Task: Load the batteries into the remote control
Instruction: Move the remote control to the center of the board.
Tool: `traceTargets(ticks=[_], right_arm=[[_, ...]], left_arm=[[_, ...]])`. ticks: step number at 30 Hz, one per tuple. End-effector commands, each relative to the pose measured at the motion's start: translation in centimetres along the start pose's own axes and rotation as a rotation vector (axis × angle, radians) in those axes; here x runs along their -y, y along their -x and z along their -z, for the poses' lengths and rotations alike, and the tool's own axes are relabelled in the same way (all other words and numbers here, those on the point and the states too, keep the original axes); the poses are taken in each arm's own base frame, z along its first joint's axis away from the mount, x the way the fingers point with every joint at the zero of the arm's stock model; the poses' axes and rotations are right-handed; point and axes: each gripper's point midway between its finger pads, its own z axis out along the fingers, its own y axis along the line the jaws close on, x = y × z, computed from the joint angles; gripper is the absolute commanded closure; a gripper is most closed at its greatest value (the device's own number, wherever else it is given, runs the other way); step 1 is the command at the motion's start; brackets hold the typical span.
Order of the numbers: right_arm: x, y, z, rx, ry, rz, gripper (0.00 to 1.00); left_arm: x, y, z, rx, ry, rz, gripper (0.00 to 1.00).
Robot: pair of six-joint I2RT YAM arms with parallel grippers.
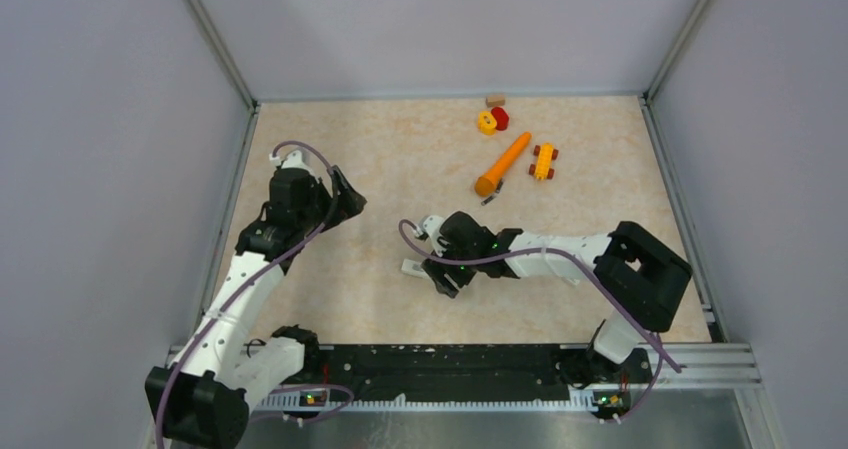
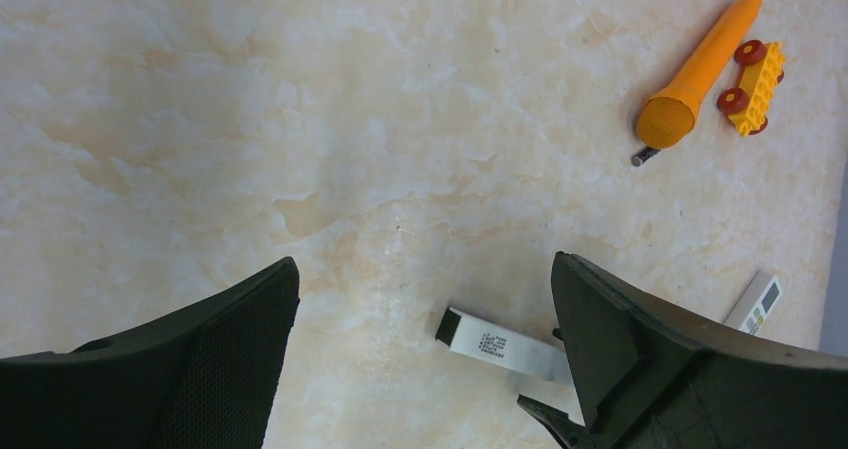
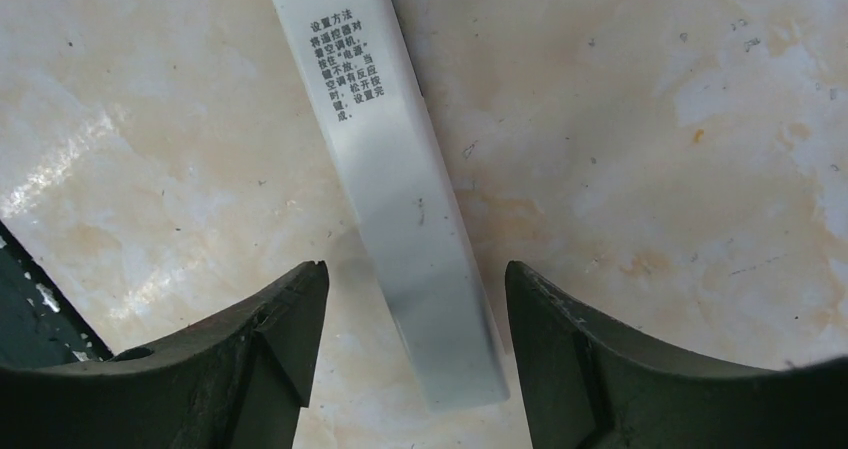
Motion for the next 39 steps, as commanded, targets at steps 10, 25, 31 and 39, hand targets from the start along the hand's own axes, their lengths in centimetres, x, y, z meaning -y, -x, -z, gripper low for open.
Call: traceTargets(ticks=[10, 25, 31, 39], right_arm=[[4.5, 6.1, 0.8, 0.261, -0.302, -0.123, 0.68], [14.4, 14.2, -2.7, 0.334, -0.460, -0.419, 0.70], [16.9, 14.7, -5.3, 0.299, -0.496, -0.460, 0.69], [16.4, 15.7, -5.2, 0.293, -0.462, -0.482, 0.35]], left_arm=[[0.7, -0.6, -0.9, -0.027, -0.072, 0.030, 0.01], [0.7, -1.4, -1.0, -0.040, -0.095, 0.031, 0.01], [0.7, -1.9, -1.2, -0.060, -0.102, 0.028, 0.01], [0.4, -2.1, -1.2, -0.072, -0.084, 0.014, 0.01]])
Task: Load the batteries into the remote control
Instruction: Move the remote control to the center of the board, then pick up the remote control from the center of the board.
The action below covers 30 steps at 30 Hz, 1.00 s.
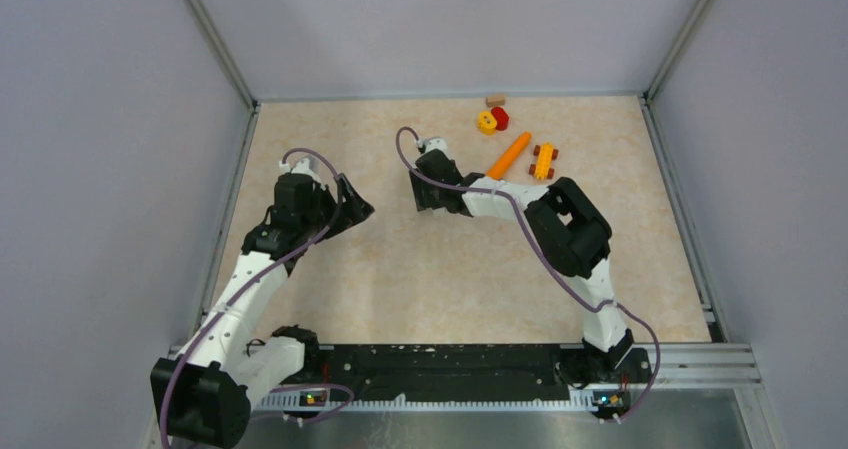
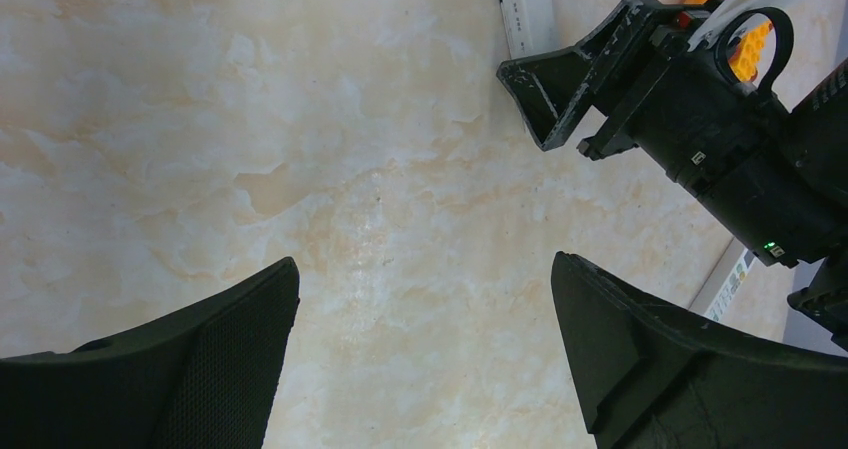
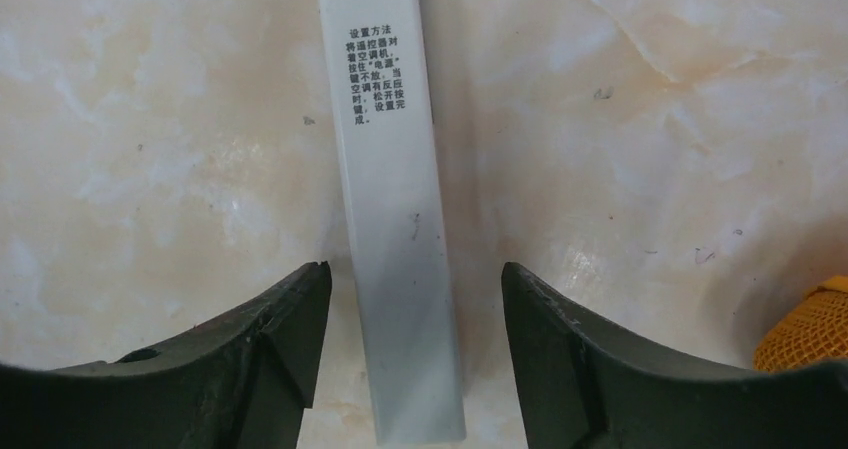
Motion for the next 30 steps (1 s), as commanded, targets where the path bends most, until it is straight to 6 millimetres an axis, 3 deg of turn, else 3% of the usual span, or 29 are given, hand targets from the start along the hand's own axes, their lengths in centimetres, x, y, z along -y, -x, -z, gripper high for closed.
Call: traceTargets(ticks=[1, 6, 9, 12, 14, 17, 22, 26, 30], right_arm=[[-0.6, 3.2, 1.8, 0.041, 0.040, -0.043, 0.31], [0.3, 6.6, 6.6, 0.086, 0.063, -0.097, 0.18], [3.1, 7.4, 9.9, 0.112, -0.006, -0.153, 0.09], [6.6, 6.6, 12.5, 0.119, -0.073, -0.203, 0.03], [9.4, 5.3, 14.0, 0.100, -0.123, -0.244, 0.03], [15.2, 2.6, 16.7, 0.071, -0.271, -0.346, 0.01], [23.4, -3.7, 21.0, 0.028, -0.514, -0.558, 0.02], [27.0, -7.8, 23.4, 0.034, -0.645, -0.736, 0.01], [28.3, -11.6, 24.7, 0.020, -0.737, -0.892, 0.01]], left_arm=[[0.3, 0.8, 0.0, 0.026, -0.016, -0.016, 0.01], [0.2, 1.3, 0.4, 0.053, -0.005, -0.017, 0.01], [-0.2, 1.7, 0.8, 0.081, 0.013, -0.015, 0.01], [-0.8, 2.2, 1.1, 0.103, 0.034, -0.017, 0.01], [-0.9, 2.4, 1.3, 0.110, 0.030, -0.030, 0.01], [-0.8, 2.6, 1.4, 0.115, 0.024, -0.055, 0.01], [-0.7, 2.6, 1.4, 0.114, 0.013, -0.063, 0.01], [-0.3, 2.3, 1.0, 0.091, -0.006, -0.061, 0.01], [-0.5, 1.7, 0.6, 0.064, -0.007, -0.060, 0.01]])
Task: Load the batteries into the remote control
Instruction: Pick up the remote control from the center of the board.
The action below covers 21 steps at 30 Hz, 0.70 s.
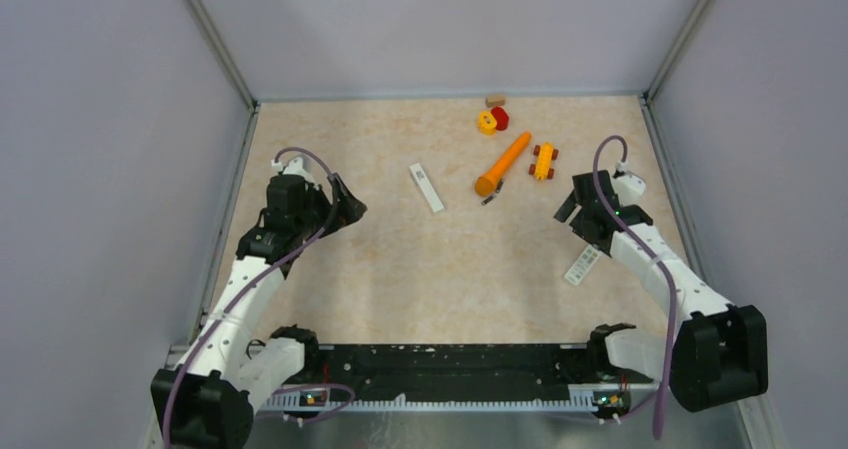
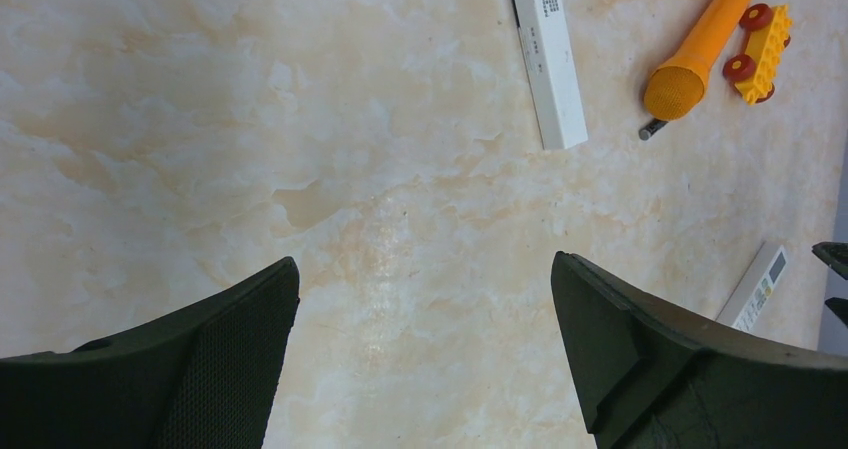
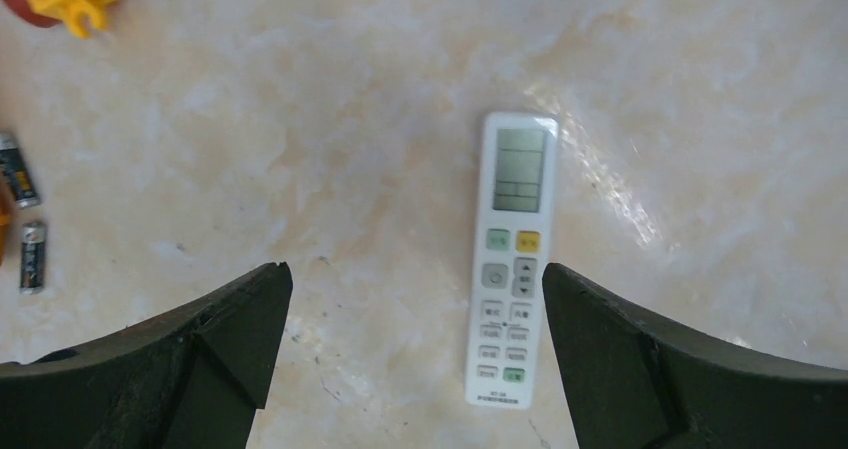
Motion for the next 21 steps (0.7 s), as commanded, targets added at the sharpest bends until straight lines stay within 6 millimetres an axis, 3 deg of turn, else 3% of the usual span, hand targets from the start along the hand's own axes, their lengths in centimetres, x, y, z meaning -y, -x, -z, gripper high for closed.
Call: traceTargets(ticks=[1, 9, 17, 21], right_arm=[[3.7, -1.2, 0.2, -0.004, -0.110, -0.208, 0.01], [4.5, -5.0, -1.8, -0.118, -0.153, -0.298, 0.07], [4.4, -6.9, -3.3, -0.157, -0.142, -0.307, 0.40], [4.4, -7.5, -4.0, -0.178, -0.153, -0.273, 0.47]], left_arm=[[0.4, 0.3, -0.3, 0.004, -0.030, -0.019, 0.01], [0.3, 0.0, -0.5, -0.008, -0.030, -0.017, 0.01], [0.4, -0.1, -0.6, -0.014, -0.034, -0.013, 0.01], [0.5, -0.1, -0.6, -0.014, -0.034, -0.010, 0.01]])
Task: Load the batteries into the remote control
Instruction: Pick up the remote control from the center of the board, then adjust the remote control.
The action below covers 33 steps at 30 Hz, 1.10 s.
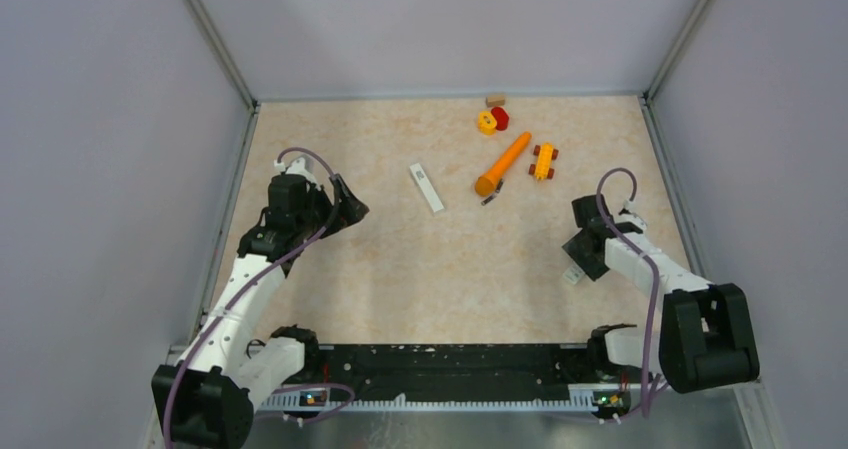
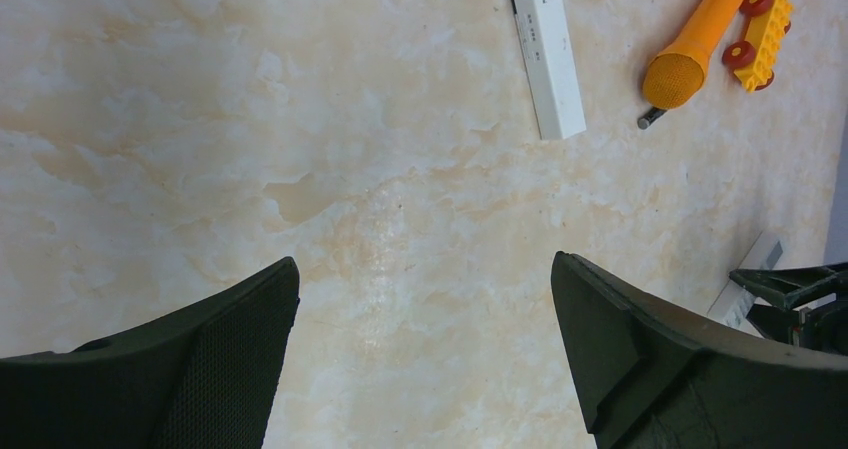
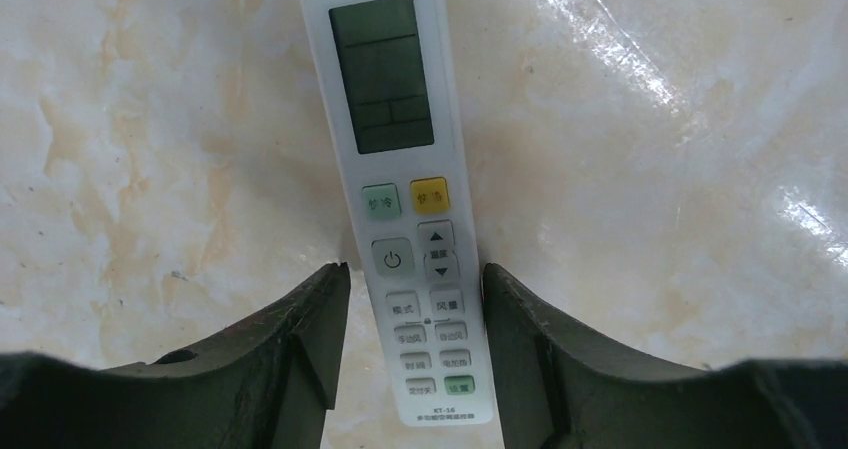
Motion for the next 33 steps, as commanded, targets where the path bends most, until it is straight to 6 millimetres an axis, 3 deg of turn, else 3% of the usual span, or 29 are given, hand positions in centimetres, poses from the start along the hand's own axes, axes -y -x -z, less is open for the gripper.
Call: traceTargets(ticks=[1, 4, 6, 8, 11, 13, 17, 21, 24, 26, 30, 33], right_arm=[[-0.7, 0.0, -1.0, -0.004, 0.011, 0.000, 0.49], [-0.7, -0.2, -1.4, -0.012, 0.003, 0.023, 0.54], [-1.3, -0.3, -1.3, -0.021, 0.031, 0.043, 0.63], [-3.0, -0.2, -0.7, -0.035, 0.125, 0.062, 0.74], [-8.0, -0.2, 2.2, -0.071, 0.379, 0.129, 0.85], [-11.8, -0.4, 5.3, -0.085, 0.547, 0.217, 0.85], [-18.8, -3.2, 13.6, -0.189, 0.950, 0.416, 0.86], [-22.8, -4.6, 23.8, -0.203, 1.413, 0.542, 0.86], [-23.2, -5.5, 29.5, -0.284, 1.670, 0.587, 0.85], [-23.1, -6.5, 32.3, -0.351, 1.783, 0.619, 0.85], [-23.0, -8.6, 35.8, -0.429, 1.902, 0.694, 0.85], [-22.9, -9.2, 37.8, -0.472, 1.982, 0.681, 0.84]], left_arm=[[0.4, 0.5, -0.2, 0.017, -0.024, -0.011, 0.01], [0.5, 0.5, -0.2, 0.016, -0.028, -0.010, 0.01], [0.6, 0.6, -0.2, 0.016, -0.032, -0.008, 0.01], [0.7, 0.6, -0.1, 0.016, -0.037, -0.007, 0.01], [1.1, 0.8, 0.0, 0.017, -0.055, -0.008, 0.01], [1.8, 1.1, 0.1, 0.020, -0.082, -0.010, 0.01], [3.6, 1.9, 0.4, 0.030, -0.164, -0.011, 0.01], [8.3, 3.1, 2.0, 0.035, -0.388, -0.026, 0.01], [12.9, 3.4, 4.8, 0.018, -0.664, -0.073, 0.01], [15.5, 3.9, 7.1, 0.017, -0.821, -0.091, 0.01], [18.3, 4.7, 10.7, 0.040, -1.007, -0.132, 0.01], [19.1, 4.8, 11.8, 0.069, -1.046, -0.158, 0.01]])
